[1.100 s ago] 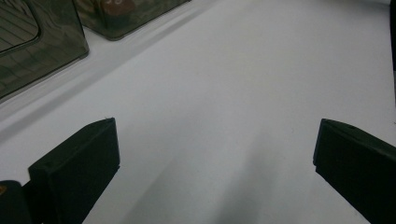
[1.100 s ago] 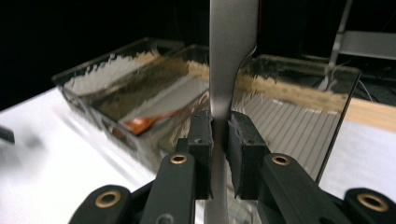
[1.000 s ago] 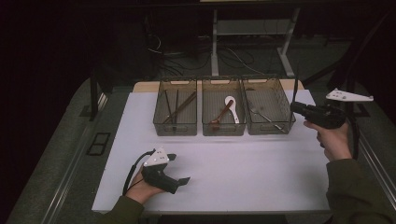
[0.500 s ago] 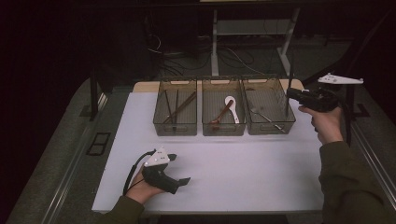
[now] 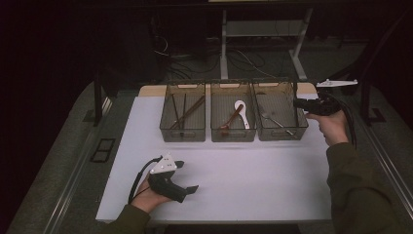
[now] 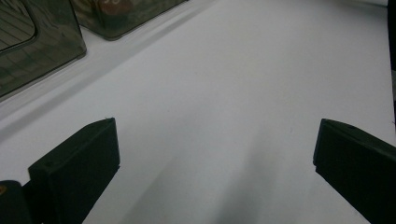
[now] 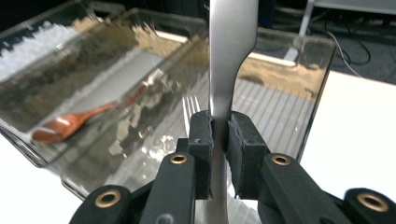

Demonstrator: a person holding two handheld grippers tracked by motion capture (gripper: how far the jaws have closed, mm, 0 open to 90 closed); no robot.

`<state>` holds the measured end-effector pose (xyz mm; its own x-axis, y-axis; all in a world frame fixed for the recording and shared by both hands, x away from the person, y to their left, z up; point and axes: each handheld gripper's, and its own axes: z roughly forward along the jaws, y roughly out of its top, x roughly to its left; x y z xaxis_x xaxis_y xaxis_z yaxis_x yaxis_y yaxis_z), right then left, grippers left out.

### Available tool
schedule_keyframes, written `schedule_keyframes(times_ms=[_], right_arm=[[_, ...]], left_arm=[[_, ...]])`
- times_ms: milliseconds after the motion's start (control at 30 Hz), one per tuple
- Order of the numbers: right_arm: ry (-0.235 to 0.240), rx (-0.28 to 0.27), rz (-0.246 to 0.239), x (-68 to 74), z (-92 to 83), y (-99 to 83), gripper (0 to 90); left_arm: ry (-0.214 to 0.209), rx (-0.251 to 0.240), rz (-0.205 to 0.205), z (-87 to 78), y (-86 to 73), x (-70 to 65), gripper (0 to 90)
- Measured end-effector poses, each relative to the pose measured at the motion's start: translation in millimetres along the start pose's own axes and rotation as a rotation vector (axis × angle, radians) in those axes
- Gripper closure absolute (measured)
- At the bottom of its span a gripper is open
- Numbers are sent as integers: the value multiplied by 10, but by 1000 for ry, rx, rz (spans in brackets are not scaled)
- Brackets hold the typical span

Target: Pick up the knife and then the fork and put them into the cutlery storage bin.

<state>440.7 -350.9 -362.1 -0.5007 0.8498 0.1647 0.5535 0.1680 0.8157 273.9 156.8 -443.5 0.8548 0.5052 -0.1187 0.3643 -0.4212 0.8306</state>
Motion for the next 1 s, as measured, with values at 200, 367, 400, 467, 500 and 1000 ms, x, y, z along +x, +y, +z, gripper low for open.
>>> schedule_keyframes(times_ms=[200,367,400,467,500,1000], right_arm=[[-8,91,5,-27,88,-32,796],[-19,166,-7,-22,167,-20,795],[-22,179,-10,-23,183,-16,795],[-27,206,-11,-26,216,-9,795],[-28,219,-13,-26,233,-5,795],[-62,395,-92,77,538,108,795]], left_arm=[[-1,-2,2,0,1,-2,0],[-2,0,2,2,1,-2,0],[-3,-1,2,2,2,-3,0],[-4,-1,3,2,1,-3,0],[-4,-1,3,2,2,-3,0],[-7,1,4,0,4,-9,0]])
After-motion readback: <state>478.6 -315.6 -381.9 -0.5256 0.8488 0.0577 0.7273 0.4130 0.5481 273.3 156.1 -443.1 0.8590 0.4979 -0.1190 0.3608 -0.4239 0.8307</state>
